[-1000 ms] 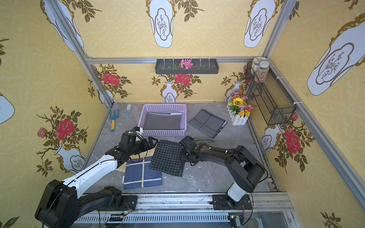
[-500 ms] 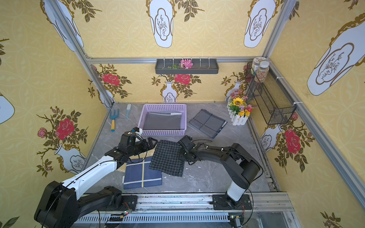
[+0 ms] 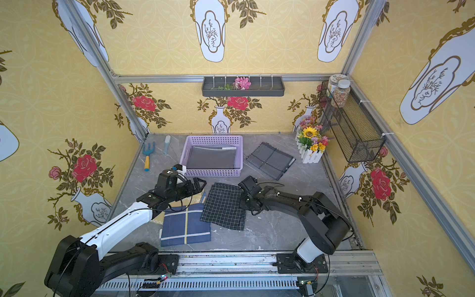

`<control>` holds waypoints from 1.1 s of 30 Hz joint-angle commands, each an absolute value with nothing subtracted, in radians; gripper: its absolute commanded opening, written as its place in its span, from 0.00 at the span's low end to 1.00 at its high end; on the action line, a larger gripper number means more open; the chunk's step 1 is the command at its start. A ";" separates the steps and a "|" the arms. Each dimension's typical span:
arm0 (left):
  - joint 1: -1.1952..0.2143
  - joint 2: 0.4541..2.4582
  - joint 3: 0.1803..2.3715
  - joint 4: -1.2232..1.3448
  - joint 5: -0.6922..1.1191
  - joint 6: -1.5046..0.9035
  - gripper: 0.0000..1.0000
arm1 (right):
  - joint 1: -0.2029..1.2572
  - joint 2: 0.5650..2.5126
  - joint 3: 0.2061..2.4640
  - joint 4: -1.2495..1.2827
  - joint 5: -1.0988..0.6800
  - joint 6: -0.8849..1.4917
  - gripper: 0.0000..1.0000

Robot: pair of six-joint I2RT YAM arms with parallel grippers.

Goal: Put the folded pillowcase in the basket
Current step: Move the pillowcase to the center of the board.

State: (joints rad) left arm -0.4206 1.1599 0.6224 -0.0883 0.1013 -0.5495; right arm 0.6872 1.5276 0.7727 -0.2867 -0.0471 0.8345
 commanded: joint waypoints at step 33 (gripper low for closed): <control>-0.786 1.711 0.799 0.043 0.094 -0.665 0.67 | 0.440 1.337 0.628 -0.423 -0.083 0.577 0.02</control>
